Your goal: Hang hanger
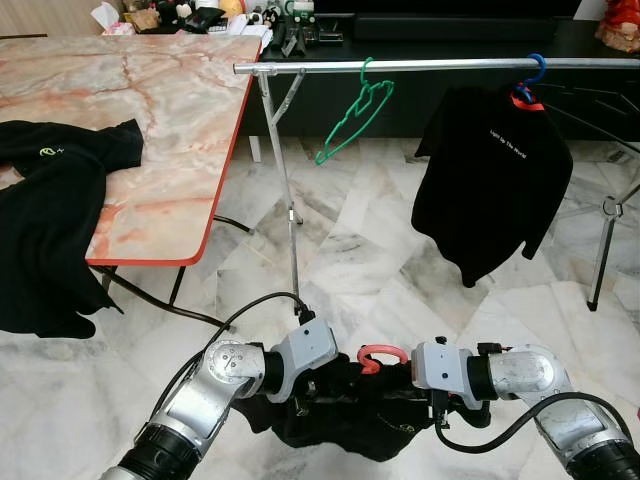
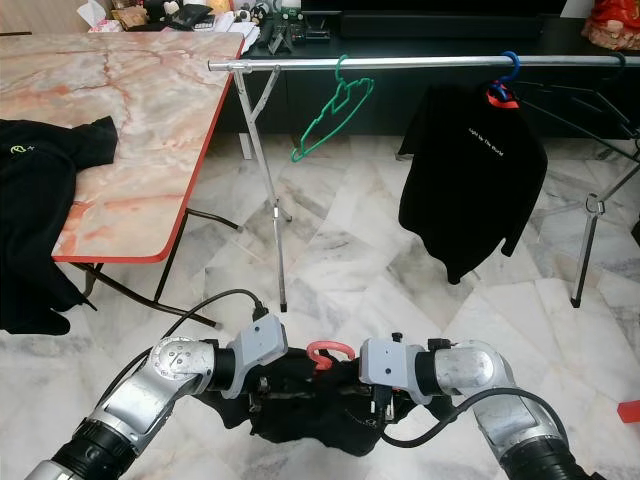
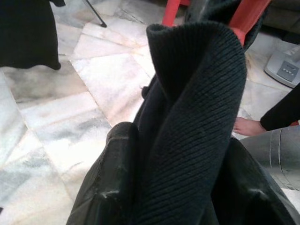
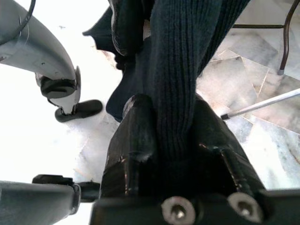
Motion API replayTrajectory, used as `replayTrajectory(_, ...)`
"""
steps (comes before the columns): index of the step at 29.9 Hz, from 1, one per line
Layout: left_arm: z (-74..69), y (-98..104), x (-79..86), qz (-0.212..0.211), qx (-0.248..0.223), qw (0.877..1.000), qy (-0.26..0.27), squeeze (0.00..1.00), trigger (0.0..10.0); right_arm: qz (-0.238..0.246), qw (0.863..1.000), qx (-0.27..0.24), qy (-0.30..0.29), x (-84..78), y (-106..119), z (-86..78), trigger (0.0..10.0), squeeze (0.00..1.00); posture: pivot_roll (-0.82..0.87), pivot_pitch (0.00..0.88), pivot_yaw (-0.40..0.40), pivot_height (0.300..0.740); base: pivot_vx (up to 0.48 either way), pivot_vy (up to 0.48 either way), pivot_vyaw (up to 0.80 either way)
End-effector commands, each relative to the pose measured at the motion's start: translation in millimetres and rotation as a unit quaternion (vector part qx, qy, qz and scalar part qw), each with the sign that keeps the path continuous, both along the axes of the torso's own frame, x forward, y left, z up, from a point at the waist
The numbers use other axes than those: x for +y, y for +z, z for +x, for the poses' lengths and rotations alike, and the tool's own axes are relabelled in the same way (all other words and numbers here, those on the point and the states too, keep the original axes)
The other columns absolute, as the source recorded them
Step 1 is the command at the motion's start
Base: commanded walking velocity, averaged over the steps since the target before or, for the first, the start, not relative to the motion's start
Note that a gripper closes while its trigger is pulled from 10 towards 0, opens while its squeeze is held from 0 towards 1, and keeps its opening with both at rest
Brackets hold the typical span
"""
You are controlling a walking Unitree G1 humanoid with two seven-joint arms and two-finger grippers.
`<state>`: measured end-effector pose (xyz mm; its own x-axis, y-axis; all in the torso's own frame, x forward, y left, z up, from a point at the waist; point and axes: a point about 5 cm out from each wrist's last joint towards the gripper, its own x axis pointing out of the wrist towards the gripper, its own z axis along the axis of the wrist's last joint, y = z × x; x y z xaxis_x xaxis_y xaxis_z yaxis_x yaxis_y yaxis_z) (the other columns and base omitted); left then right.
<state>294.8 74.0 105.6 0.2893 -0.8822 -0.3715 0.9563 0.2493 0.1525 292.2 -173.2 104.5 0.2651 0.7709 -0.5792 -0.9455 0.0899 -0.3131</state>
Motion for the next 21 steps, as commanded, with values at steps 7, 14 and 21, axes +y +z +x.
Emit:
replayTrajectory(7, -2.7, 6.3, -7.7, -0.009, -0.022, 0.999, -0.027, 0.0, 0.0, 0.022, 0.999, 0.01, 0.036, 8.2, 9.2, -3.7, 0.0, 0.0, 0.0, 0.203, 0.005, 0.74, 0.0, 0.0, 0.0)
replayTrajectory(14, -4.9, 3.8, -9.6, 0.015, -0.036, 0.998, -0.044, 0.0, 0.0, 0.023, 0.999, 0.016, 0.036, 7.2, 11.4, -2.7, 0.0, 0.0, 0.0, 0.202, 0.002, 0.74, 0.0, 0.0, 0.0)
replayTrajectory(21, -7.9, 4.5, -14.2, 0.01, -0.038, 0.998, -0.054, 0.0, 0.0, 0.027, 0.999, 0.019, 0.038, 7.6, 13.2, -2.7, 0.0, 0.0, 0.0, 0.193, 0.003, 0.74, 0.0, 0.0, 0.0)
